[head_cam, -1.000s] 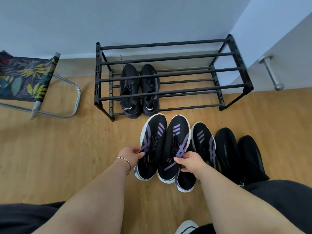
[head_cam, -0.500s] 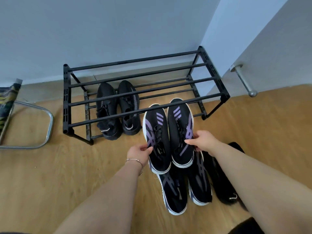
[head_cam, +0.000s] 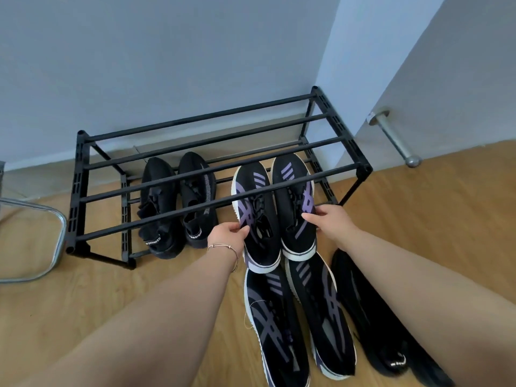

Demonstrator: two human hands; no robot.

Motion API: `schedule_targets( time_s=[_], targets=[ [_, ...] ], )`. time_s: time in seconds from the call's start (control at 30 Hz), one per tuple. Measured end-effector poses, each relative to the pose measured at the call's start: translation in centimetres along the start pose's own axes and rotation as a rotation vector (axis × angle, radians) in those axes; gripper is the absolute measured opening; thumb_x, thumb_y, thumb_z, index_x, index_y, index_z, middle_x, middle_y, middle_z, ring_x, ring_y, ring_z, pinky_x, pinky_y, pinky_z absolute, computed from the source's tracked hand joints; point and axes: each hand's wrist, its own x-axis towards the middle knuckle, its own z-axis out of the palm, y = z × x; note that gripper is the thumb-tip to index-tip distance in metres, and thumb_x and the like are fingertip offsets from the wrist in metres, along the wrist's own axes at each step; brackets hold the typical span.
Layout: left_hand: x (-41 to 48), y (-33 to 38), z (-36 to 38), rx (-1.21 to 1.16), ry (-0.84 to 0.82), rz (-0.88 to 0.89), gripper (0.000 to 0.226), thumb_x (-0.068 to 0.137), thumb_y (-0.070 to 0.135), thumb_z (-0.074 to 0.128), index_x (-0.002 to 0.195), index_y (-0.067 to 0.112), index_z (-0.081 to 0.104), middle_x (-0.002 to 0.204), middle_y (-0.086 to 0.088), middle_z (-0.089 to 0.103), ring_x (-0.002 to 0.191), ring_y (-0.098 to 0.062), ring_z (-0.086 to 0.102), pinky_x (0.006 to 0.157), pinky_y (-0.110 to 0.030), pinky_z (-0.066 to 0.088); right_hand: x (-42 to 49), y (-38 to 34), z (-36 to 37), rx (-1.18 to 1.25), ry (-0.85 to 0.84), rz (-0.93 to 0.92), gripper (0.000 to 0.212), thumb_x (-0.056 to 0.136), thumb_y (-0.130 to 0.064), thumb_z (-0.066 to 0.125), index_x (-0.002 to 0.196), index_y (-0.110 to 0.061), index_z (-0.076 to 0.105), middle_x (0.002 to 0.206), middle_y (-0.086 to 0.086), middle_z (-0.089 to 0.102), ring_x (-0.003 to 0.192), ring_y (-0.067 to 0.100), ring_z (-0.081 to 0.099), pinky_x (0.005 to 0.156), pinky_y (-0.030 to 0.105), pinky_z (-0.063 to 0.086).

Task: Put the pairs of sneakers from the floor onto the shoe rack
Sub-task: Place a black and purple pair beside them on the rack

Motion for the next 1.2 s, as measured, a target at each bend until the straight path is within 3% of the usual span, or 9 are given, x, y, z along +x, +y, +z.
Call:
schedule_targets(
  time_s=[0.17,0.3,0.53,0.8,0.9,1.03,1.2],
  targets=[
    [0.5,0.6,1.0,0.14,0.023,0.019,0.041,0.087,0.034,0.073,0.123,0.014,0.072,0.114,-0.006,0.074,0.106,-0.031,0.07,0.102,-0.042,0.053,-0.3,2.3,1.1,0.226,0.049,0.038,0.03,0.092,-0.019,0.073,0.122,-0.013,0.072,0.116,0.005,0.076,0.107,0.024,0.071,0.102,0.046,0.054],
    [1.1,-0.1,1.4,-0.022,-0.036,-0.011,0.041,0.088,0.018,0.072,0.128,0.011,0.067,0.107,-0.004,0.075,0.103,-0.027,0.071,0.099,-0.045,0.056,-0.2,3.3,1.1,0.306,0.038,0.019,0.04,0.091,-0.016,0.073,0.13,-0.02,0.066,0.125,0.0,0.071,0.116,0.021,0.066,0.106,0.047,0.051],
    [0.0,-2.5,1.7,-0.263,-0.113,-0.012,0.057,0.086,-0.003,0.067,0.135,0.025,0.062,0.126,0.003,0.069,0.111,-0.024,0.069,0.099,-0.046,0.056,0.0,5.4,0.5,0.406,-0.125,0.042,0.066,0.086,-0.011,0.073,0.143,-0.036,0.054,0.143,-0.009,0.061,0.13,0.021,0.059,0.109,0.053,0.048],
    [0.6,-0.5,2.8,-0.34,0.012,0.026,0.05,0.089,-0.003,0.067,0.135,0.018,0.062,0.113,0.005,0.07,0.107,-0.024,0.069,0.094,-0.047,0.059,1.6,3.0,0.8,0.384,0.037,-0.014,0.054,0.089,-0.009,0.074,0.139,-0.018,0.055,0.138,0.003,0.062,0.127,0.019,0.057,0.111,0.048,0.046],
    [0.6,-0.2,3.2,-0.288,0.012,0.0,0.046,0.089,-0.001,0.069,0.131,0.016,0.064,0.109,0.005,0.071,0.104,-0.024,0.07,0.092,-0.047,0.06,1.7,2.8,0.6,0.342,0.021,0.004,0.055,0.089,-0.012,0.073,0.14,-0.025,0.056,0.132,0.001,0.063,0.125,0.02,0.056,0.11,0.049,0.046],
    [0.5,-0.9,3.3,-0.324,-0.07,-0.074,0.053,0.083,-0.003,0.073,0.126,0.027,0.063,0.113,-0.002,0.072,0.1,-0.028,0.073,0.086,-0.051,0.062,1.4,4.4,0.3,0.422,-0.115,0.068,0.059,0.091,-0.01,0.069,0.139,-0.042,0.056,0.135,-0.003,0.065,0.126,0.022,0.061,0.107,0.054,0.049],
    [-0.2,-0.5,3.8,-0.419,-0.101,-0.091,0.061,0.087,-0.012,0.066,0.134,0.025,0.058,0.109,-0.006,0.072,0.093,-0.028,0.075,0.077,-0.049,0.065,1.6,4.4,0.6,0.447,0.006,0.067,0.058,0.091,-0.003,0.069,0.142,-0.028,0.056,0.132,0.001,0.067,0.12,0.025,0.064,0.103,0.05,0.054]
  ],
)
